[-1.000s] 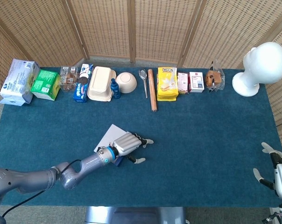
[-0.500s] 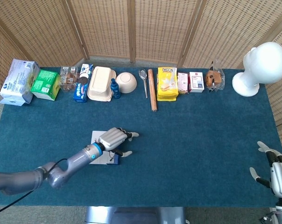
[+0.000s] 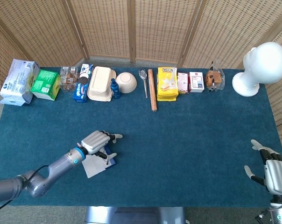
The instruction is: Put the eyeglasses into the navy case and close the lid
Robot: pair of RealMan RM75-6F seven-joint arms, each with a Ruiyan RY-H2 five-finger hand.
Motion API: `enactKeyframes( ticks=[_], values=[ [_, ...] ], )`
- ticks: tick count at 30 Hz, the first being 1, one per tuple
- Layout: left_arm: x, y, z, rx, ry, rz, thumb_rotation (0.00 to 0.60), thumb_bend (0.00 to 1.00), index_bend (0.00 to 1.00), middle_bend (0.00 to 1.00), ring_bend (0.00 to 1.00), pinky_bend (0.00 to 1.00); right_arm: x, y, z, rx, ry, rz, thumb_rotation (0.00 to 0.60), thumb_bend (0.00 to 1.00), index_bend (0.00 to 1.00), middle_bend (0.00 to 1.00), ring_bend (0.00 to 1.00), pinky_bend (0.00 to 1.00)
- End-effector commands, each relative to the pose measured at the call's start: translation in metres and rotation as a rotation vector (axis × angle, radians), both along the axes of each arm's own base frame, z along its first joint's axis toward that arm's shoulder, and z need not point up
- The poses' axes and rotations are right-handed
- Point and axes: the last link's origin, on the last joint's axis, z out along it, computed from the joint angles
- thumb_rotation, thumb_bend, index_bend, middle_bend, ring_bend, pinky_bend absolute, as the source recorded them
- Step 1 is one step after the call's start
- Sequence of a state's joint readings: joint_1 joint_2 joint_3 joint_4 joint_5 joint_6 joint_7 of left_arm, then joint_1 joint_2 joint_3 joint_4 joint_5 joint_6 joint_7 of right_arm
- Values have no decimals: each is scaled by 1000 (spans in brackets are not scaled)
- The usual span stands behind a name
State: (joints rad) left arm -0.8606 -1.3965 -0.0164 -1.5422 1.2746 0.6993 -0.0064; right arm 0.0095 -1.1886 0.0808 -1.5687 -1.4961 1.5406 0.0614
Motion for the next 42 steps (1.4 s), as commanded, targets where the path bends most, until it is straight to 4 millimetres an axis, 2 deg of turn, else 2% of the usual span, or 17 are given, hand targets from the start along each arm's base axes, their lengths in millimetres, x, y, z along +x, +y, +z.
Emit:
enactKeyframes(
  ticks=[1,11,18,27,32,34,38,42],
  values=[
    [-12,-10,10,1,2,23,288,323,130,323,297,283,1,-1,0,0,-1,4,600,267,171,321,268,308],
    [-30,-34,22,-13,22,41,287,323,133,321,294,284,5,-2,-3,9,-2,15,600,266,169,322,268,308],
    [-34,-47,29,-24,17,47,282,323,133,310,283,285,6,-3,-5,14,-4,19,600,265,169,321,268,308],
    [-37,-35,49,170,-14,-40,286,324,86,197,155,218,6,-5,-6,16,-9,25,600,267,167,321,268,308],
    [-59,-34,60,250,40,-77,288,323,55,137,95,166,6,-5,-8,16,-14,23,600,265,167,321,268,308],
    [-80,-39,65,236,106,-45,287,323,27,94,49,131,6,-6,-10,22,-18,26,600,265,167,321,268,308],
    [-95,-46,75,238,166,-29,286,322,0,14,0,55,8,-10,-12,24,-18,34,600,267,167,321,268,308],
    [-107,-48,81,285,223,-46,283,322,0,0,0,15,9,-13,-15,30,-21,42,600,265,167,321,268,308]
  ],
)
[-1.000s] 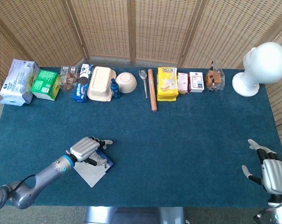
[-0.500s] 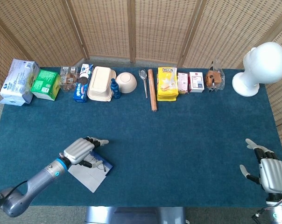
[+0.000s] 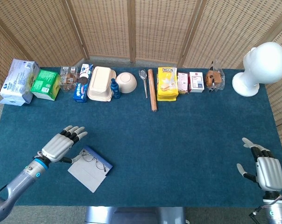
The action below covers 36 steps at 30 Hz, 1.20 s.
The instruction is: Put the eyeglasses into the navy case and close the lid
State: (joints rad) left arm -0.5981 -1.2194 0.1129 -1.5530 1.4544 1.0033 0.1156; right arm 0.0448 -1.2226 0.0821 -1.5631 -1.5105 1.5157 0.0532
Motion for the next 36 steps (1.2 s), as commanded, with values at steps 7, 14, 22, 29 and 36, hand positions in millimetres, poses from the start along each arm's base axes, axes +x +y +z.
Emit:
enactKeyframes(
  ticks=[7,14,22,29,36],
  values=[
    [-17,3,2,125,83,-31,286,322,0,0,0,11,1,-3,-2,2,-4,6,600,267,167,321,268,308],
    [-17,15,-12,159,128,-21,284,322,0,0,0,11,-2,0,1,-10,-7,-3,600,264,167,321,268,308],
    [-16,24,-28,159,199,-56,279,322,0,0,0,4,-5,3,5,-21,-8,-14,600,267,166,321,269,308],
    [-21,27,-38,141,248,-68,280,322,0,0,0,0,-8,4,5,-22,-12,-26,600,266,165,321,269,308],
    [-23,25,-43,126,263,-78,281,322,0,0,0,0,-9,5,6,-25,-13,-28,600,266,164,322,269,309]
  ],
)
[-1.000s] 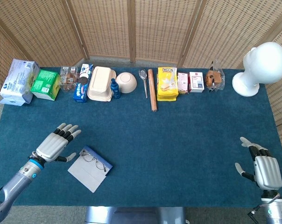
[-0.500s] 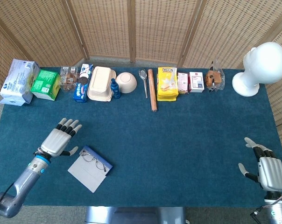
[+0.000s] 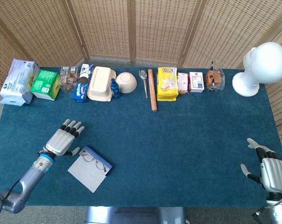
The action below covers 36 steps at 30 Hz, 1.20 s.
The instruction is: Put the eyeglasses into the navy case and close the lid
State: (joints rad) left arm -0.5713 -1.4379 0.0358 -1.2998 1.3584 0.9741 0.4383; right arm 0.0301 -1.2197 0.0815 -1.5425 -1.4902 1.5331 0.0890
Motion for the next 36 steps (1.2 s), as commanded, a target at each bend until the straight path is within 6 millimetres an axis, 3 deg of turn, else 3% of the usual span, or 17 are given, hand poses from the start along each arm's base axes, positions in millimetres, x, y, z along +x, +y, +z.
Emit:
enactKeyframes(
  ticks=[1,29,36],
  values=[
    [0,-2,-2,-7,4,-2,279,322,0,0,0,0,0,0,0,0,0,-1,600,265,164,322,269,309],
    [35,-43,-13,-152,-27,-139,261,322,0,0,0,0,-3,9,5,-17,-8,-4,600,266,156,321,269,309],
    [40,-46,-1,-133,-35,-159,263,323,0,0,0,12,-3,9,5,-11,-11,0,600,265,157,321,271,315]
  ],
)
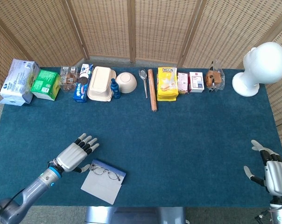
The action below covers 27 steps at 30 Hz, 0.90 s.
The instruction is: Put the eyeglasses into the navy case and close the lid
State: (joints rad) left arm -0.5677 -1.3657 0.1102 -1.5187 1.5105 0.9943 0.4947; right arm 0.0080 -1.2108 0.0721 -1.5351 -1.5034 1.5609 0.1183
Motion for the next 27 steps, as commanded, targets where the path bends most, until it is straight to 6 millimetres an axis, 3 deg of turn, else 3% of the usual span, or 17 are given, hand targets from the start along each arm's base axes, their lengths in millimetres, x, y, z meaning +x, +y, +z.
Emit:
enactKeyframes(
  ticks=[1,9,14,18,27],
  values=[
    [3,4,12,39,-18,-6,255,322,0,1,0,21,0,-1,-1,4,-1,2,600,266,157,321,272,316],
    [24,21,33,17,-251,165,247,323,18,132,76,162,3,-4,-5,12,-3,14,600,267,158,322,273,317],
    [44,23,25,-144,-376,303,229,321,47,185,166,243,4,-4,-7,17,-1,15,600,266,157,321,273,321],
    [58,22,14,-270,-401,358,225,321,81,214,213,364,4,-4,-5,11,6,14,600,266,156,321,273,321],
    [82,21,2,-407,-471,415,211,320,101,264,251,389,3,-1,-2,0,5,9,600,267,155,321,273,321]
  ],
)
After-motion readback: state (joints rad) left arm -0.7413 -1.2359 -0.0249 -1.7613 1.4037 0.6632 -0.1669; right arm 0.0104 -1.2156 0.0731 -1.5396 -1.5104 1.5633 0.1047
